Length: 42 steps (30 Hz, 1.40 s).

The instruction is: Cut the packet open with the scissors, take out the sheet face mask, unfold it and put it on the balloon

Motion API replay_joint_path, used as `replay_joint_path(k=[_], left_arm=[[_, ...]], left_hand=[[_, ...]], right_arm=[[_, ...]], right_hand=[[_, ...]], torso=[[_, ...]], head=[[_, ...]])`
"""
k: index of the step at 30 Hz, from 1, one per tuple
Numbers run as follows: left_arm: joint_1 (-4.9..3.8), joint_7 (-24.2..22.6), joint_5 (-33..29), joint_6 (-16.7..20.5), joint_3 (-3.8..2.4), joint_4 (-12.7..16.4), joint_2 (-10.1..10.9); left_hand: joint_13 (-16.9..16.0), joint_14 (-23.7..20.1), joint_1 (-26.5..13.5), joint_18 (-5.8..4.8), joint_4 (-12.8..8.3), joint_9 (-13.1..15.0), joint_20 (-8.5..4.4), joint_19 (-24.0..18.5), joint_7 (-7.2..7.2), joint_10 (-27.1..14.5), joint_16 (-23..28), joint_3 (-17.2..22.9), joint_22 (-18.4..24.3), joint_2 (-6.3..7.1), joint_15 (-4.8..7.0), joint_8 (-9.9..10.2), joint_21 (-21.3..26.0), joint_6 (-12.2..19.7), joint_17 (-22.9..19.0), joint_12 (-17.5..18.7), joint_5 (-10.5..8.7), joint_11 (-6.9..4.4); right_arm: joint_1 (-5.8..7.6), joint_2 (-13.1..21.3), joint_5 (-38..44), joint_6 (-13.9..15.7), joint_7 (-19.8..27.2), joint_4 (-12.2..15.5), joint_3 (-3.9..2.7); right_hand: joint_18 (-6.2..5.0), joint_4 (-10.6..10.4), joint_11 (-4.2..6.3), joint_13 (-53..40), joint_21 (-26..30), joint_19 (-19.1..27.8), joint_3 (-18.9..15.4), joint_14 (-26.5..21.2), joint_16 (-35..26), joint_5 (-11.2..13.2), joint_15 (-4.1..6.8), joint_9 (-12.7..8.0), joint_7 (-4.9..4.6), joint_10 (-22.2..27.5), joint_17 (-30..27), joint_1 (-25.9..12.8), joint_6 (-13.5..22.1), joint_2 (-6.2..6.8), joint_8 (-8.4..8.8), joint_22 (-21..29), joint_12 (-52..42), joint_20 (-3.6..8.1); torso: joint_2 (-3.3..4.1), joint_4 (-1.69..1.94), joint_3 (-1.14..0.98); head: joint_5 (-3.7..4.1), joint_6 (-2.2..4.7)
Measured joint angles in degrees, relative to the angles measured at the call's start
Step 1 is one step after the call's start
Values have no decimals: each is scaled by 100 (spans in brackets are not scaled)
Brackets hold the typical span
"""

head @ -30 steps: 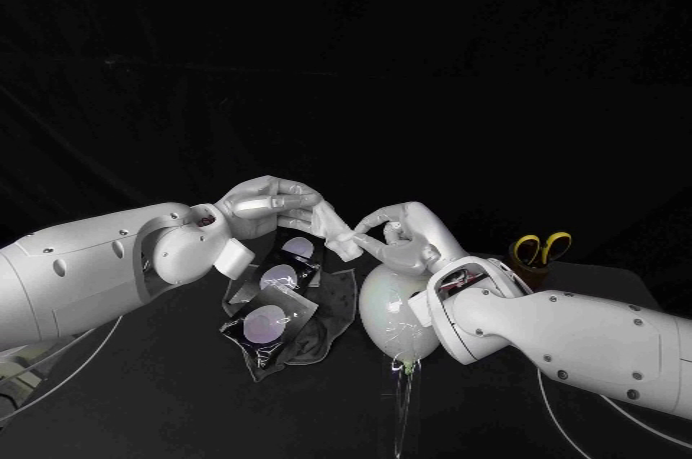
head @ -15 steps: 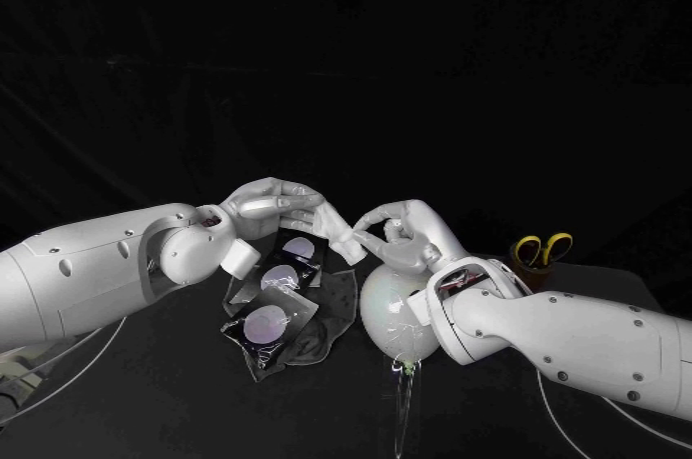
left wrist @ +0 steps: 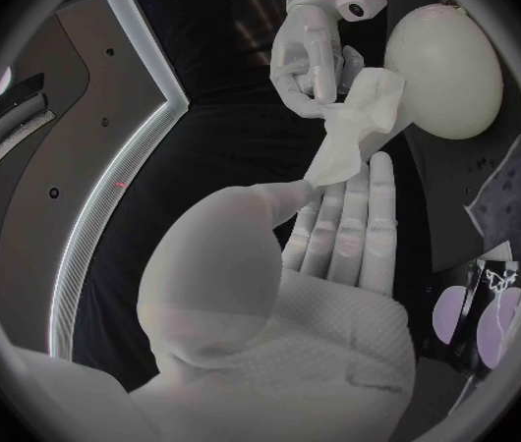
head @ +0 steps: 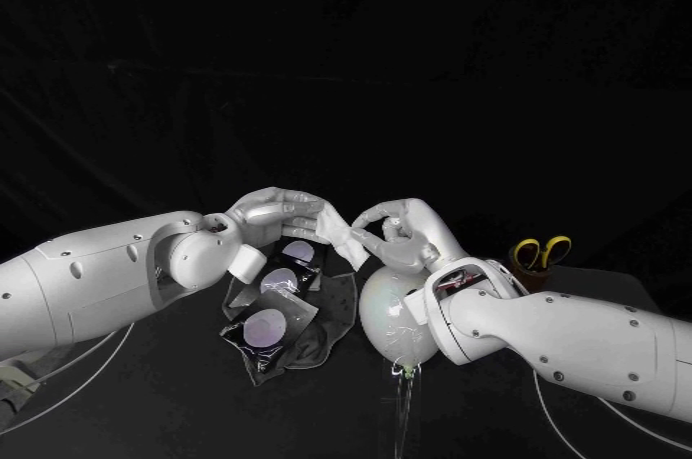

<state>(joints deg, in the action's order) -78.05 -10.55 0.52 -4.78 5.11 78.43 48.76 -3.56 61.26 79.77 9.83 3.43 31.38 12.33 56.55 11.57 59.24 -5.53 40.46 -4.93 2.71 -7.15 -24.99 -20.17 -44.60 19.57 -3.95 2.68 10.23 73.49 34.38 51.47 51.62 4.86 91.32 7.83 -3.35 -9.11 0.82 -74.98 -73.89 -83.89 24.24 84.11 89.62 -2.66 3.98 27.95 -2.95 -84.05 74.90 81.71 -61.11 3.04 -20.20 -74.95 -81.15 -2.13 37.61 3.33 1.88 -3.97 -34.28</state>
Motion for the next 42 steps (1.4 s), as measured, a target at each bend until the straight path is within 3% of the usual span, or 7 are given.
replay_joint_path(k=[8,14,17,24,32,38,42], left_arm=[[33,10,-393,-5,50,20,-130],[40,10,-608,-10,60,33,-153],[41,10,-686,-3,62,31,-153],[42,29,-793,27,66,9,-142],[43,98,-770,98,68,0,-132],[44,167,-639,143,68,-9,-127],[44,204,-535,148,68,-10,-122]], left_hand=[[0,13,-56,-2,75,-45,-12,51,0,57,0,-40,24,52,9,40,27,0,-10,0,1,-19],[0,48,-434,-5,506,-155,37,101,-20,78,0,-285,111,148,6,118,194,22,-38,0,2,2],[0,48,-488,-6,557,-187,38,101,-20,78,22,-356,121,211,6,149,250,81,-49,0,17,2],[0,-14,-369,-7,405,-257,50,87,-39,-11,76,-617,127,617,-55,179,382,187,-78,24,18,64],[0,-57,-119,-11,226,-348,90,89,-51,-80,111,-792,126,781,-95,179,511,215,-106,25,18,73],[0,-109,284,-12,-136,-440,90,89,-31,-99,140,-837,111,884,-84,194,539,235,-139,25,17,93],[0,-118,643,-14,-405,-492,41,139,-50,-120,140,-792,83,837,-75,208,539,255,-159,24,18,73]], right_arm=[[10,-215,-60,-26,8,-264,-3],[12,-240,-91,-45,10,-330,-3],[13,-231,-101,-47,12,-332,-3],[14,-161,-115,-43,25,-311,-4],[14,-89,-124,-28,51,-257,-6],[14,-77,-133,-5,77,-246,-10],[14,-74,-142,13,92,-246,-19]], right_hand=[[2,0,0,1,0,1,-1,-1,18,1,-1,0,-6,-1,1,-13,7,13,-2,3,0,0],[2,1,1,2,0,2,-3,-9,18,3,-9,0,0,-1,5,-12,21,13,-66,4,0,0],[4,1,2,2,1,9,-3,-9,18,4,-9,0,2,-2,5,-12,20,13,-66,4,0,7],[30,17,10,1,1,10,12,-10,14,15,-10,0,7,-10,5,-11,17,12,-67,1,0,7],[31,17,9,1,1,11,12,-10,8,25,-11,0,17,-9,3,-10,25,11,-67,0,0,6],[31,2,9,1,1,11,28,-11,15,18,-11,0,17,-9,0,-4,26,5,-67,0,0,6],[31,1,9,1,1,12,28,2,18,0,2,0,16,-9,0,-4,28,5,-67,0,0,6]], torso=[[5,6,4],[8,5,7],[7,5,4],[5,1,1],[8,-2,-2],[8,-1,-1],[7,2,0]], head=[[13,14],[8,15],[4,15],[4,27],[11,35],[20,40],[27,47]])
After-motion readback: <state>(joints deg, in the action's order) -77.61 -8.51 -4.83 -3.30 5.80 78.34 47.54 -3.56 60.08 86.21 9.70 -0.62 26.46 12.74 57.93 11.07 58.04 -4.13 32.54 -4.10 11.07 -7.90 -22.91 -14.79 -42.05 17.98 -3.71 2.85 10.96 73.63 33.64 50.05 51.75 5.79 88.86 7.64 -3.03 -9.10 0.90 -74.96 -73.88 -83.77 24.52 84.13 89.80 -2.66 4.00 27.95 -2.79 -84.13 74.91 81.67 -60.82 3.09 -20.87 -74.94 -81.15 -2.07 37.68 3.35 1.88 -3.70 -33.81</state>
